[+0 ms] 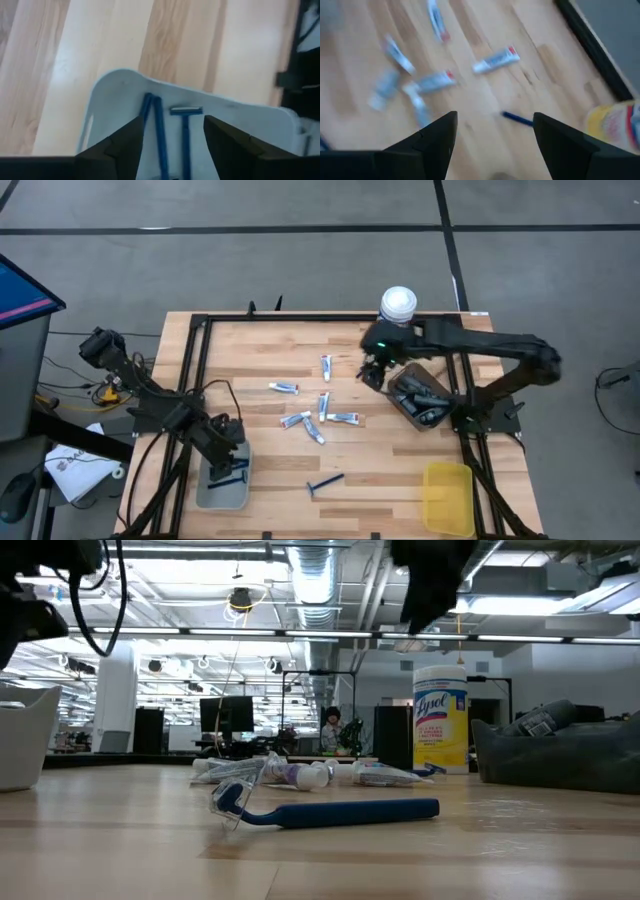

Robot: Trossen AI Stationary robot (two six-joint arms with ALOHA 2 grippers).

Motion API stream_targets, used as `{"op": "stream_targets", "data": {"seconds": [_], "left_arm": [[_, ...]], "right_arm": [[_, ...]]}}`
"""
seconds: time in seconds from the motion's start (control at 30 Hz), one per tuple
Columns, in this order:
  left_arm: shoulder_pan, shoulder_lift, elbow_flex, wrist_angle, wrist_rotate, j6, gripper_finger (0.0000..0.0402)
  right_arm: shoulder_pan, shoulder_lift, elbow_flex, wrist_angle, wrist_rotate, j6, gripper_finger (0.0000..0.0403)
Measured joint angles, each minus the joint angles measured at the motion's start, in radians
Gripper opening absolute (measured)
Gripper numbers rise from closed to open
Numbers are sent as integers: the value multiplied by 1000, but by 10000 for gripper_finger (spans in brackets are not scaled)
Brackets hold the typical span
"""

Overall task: Pick & Place Travel size toiletries
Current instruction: Put the blue razor into the gray bin

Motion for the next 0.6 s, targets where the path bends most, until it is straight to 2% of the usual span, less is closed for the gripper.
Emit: {"op": "stream_targets", "data": {"seconds": [0.07, 0.13, 0.3, 0.43, 0.6], "left_arm": [[0, -33, 0, 1, -3, -20, 204], [0, -71, 0, 2, -11, -52, 204], [0, -140, 0, 3, -63, -151, 196], [0, -171, 1, 7, -105, -169, 183], [0, -179, 1, 11, -116, -167, 171]], "right_arm": [[-56, 83, 23, -53, -8, -103, 253], [-115, 165, 40, -81, -8, -129, 253], [-236, 331, 63, -169, -7, -7, 253], [-264, 421, 63, -172, -8, 53, 253], [-249, 460, 63, -132, -9, -143, 253]]}}
